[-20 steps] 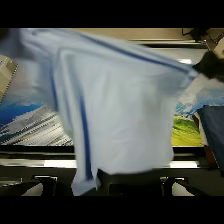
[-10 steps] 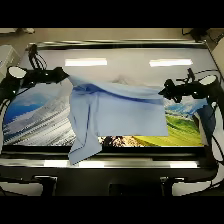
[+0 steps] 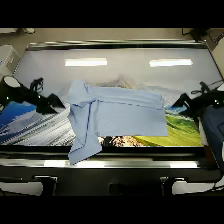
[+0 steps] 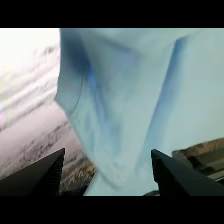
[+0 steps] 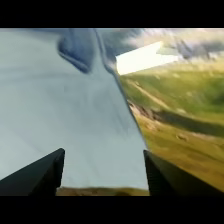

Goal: Fold the clothes and pants, and hang the long-sleeved shirts on hangers.

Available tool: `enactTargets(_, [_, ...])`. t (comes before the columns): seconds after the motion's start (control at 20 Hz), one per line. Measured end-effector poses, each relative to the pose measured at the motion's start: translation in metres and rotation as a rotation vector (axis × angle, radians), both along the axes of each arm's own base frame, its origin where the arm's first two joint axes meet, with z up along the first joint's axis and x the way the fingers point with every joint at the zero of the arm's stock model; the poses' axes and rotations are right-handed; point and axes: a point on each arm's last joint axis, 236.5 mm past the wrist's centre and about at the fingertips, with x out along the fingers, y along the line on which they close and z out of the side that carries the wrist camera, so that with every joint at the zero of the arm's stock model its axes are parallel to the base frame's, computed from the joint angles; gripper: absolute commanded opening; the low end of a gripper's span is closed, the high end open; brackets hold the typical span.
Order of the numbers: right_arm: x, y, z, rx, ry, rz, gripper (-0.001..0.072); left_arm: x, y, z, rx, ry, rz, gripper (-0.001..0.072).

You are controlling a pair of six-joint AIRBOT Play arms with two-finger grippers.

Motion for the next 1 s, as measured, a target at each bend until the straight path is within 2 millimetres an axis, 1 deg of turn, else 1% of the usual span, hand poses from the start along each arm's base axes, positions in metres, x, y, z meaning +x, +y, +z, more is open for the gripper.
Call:
enactTargets(0.05, [-0.017, 0.003, -0.010, 0.020, 0.049, 0.015, 0.0629, -0.021, -0.005, -0.015, -0.004, 0.054, -0.002, 0.0584])
enactTargets(0.1, [-0.032, 0.009, -0.021, 0.048, 0.092, 0.027, 0.0630, -0.038, -0.013, -0.027, -0.019, 0.085, -0.004, 0.0582])
enactTargets(0.2, [-0.051, 0.021, -0.032, 0.102, 0.139, 0.041, 0.0630, -0.065, -0.035, -0.051, -0.067, 0.125, 0.002, 0.0580])
enactTargets(0.25, [-0.058, 0.025, -0.037, 0.117, 0.156, 0.045, 0.0630, -0.074, -0.044, -0.060, -0.086, 0.135, 0.011, 0.0578])
enactTargets(0.3, [-0.063, 0.028, -0.039, 0.131, 0.166, 0.047, 0.0630, -0.079, -0.051, -0.068, -0.100, 0.134, 0.024, 0.0533])
enactTargets(0.35, [-0.066, 0.030, -0.041, 0.140, 0.173, 0.047, 0.0630, -0.083, -0.057, -0.074, -0.106, 0.133, 0.032, 0.0456])
enactTargets(0.4, [-0.068, 0.031, -0.042, 0.147, 0.179, 0.049, 0.0631, -0.083, -0.061, -0.079, -0.112, 0.125, 0.046, 0.0445])
enactTargets(0.45, [-0.070, 0.032, -0.044, 0.149, 0.182, 0.051, 0.0631, -0.083, -0.065, -0.080, -0.122, 0.119, 0.060, 0.0387])
enactTargets(0.5, [-0.072, 0.032, -0.045, 0.147, 0.187, 0.052, 0.0633, -0.081, -0.069, -0.083, -0.125, 0.109, 0.075, 0.0188])
enactTargets(0.55, [-0.073, 0.031, -0.047, 0.141, 0.190, 0.054, 0.0636, -0.078, -0.069, -0.088, -0.113, 0.092, 0.086, 0.0060])
enactTargets(0.6, [-0.076, 0.028, -0.050, 0.127, 0.197, 0.058, 0.0638, -0.075, -0.068, -0.091, -0.104, 0.076, 0.098, 0.0021])
enactTargets(0.7, [-0.082, 0.021, -0.055, 0.092, 0.218, 0.067, 0.0657, -0.073, -0.070, -0.090, -0.111, 0.065, 0.106, 0.0021])
enactTargets(0.8, [-0.085, 0.015, -0.059, 0.062, 0.233, 0.068, 0.0656, -0.070, -0.069, -0.090, -0.110, 0.051, 0.112, 0.0021])
enactTargets(0.9, [-0.086, 0.015, -0.064, 0.057, 0.234, 0.053, 0.0653, -0.070, -0.069, -0.086, -0.115, 0.039, 0.106, 0.0021])
enactTargets(1.0, [-0.086, 0.023, -0.068, 0.085, 0.230, 0.028, 0.0631, -0.069, -0.069, -0.082, -0.118, 0.026, 0.099, 0.0021])
